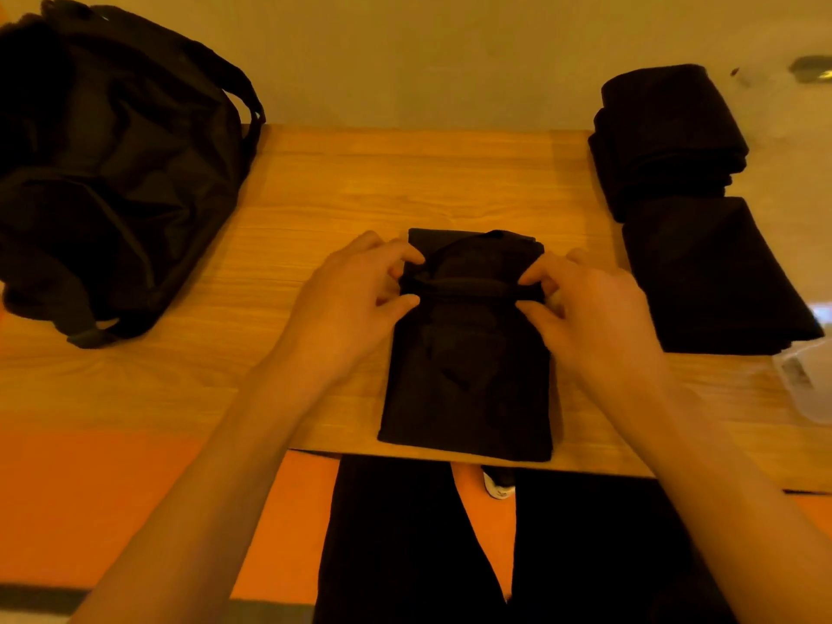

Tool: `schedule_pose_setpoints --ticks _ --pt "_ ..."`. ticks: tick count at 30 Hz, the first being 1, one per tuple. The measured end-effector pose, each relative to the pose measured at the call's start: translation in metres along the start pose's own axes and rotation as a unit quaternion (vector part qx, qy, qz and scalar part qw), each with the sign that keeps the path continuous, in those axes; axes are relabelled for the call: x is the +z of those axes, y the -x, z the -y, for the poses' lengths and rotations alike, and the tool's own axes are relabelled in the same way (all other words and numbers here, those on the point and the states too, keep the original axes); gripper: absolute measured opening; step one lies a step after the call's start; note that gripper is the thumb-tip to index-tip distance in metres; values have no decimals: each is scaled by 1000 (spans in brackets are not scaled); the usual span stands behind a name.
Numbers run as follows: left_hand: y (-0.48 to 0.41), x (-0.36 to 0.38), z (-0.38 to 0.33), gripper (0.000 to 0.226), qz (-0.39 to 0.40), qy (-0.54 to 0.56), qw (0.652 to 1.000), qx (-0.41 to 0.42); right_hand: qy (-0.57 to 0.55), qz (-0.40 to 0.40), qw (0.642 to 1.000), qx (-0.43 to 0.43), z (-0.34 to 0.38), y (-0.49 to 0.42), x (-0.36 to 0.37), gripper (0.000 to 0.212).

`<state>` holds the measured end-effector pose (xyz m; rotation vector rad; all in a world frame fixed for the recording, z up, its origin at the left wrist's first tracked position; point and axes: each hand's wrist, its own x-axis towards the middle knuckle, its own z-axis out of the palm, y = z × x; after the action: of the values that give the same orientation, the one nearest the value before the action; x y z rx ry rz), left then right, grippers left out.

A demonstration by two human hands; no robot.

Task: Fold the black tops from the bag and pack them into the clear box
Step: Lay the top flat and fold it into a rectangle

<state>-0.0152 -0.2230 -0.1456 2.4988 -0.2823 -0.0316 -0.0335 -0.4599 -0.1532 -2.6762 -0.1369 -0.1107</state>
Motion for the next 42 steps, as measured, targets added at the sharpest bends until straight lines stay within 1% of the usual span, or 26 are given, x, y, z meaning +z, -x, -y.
schedule_pose_setpoints --ticks 2,5,8,10,17,20,22,23,24,25,26,27,28,29,31,34,36,37,39,41,42 --pt "-3 1 1 25 4 -11 1000 27 -10 -31 999 -27 -6 1 1 19" --pt "0 2 2 11 -16 -7 998 60 -26 -56 997 -49 -11 6 2 17" --pt "8 -1 4 12 -27 32 995 91 -41 -80 993 -73 -11 16 -4 17" --pt "14 -4 5 12 -23 52 994 96 -47 -80 993 -79 -12 23 -8 19" --pt "17 0 12 9 21 37 996 76 -51 -28 996 -71 -11 30 -4 31" --pt "14 -2 6 13 -4 79 996 50 -71 -48 994 -69 -9 29 -8 30" --pt "6 -2 -3 11 -36 78 995 56 -93 -80 991 -59 -7 23 -10 24" --pt "0 0 -8 15 -47 55 994 80 -92 -98 990 -52 -7 17 -10 21" --pt "-8 3 -13 25 -43 25 993 108 -79 -115 989 -46 -6 9 -8 20" --pt "-16 7 -19 41 -15 -7 991 130 -60 -123 990 -43 -6 0 -6 23" --pt "-22 13 -26 58 33 -42 989 141 -41 -115 991 -48 -6 -10 -1 29" --pt "-27 20 -30 71 85 -80 983 143 -28 -87 994 -61 -4 -19 3 35" --pt "-31 26 -31 79 129 -121 974 144 -13 -47 996 -80 -3 -25 8 41" --pt "-33 32 -30 82 160 -156 963 150 11 -8 995 -97 -3 -28 13 45" --pt "-31 37 -24 82 185 -191 950 163 64 31 992 -100 -7 -24 20 49" --pt "-28 36 -17 78 195 -170 951 168 82 6 994 -78 -17 -8 23 47" --pt "-28 31 -16 74 202 -114 960 157 51 -12 997 -54 -16 -1 20 47" --pt "-29 26 -17 70 193 -73 968 144 25 -18 999 -44 -15 -1 16 48" --pt "-30 16 -17 67 136 -4 984 113 -17 -28 999 -30 -8 -4 6 49" --pt "-30 9 -15 68 87 21 992 88 -15 -34 999 -37 0 -11 -1 53" --pt "-30 9 -14 68 89 9 992 85 10 -23 999 -46 5 -16 -2 57"
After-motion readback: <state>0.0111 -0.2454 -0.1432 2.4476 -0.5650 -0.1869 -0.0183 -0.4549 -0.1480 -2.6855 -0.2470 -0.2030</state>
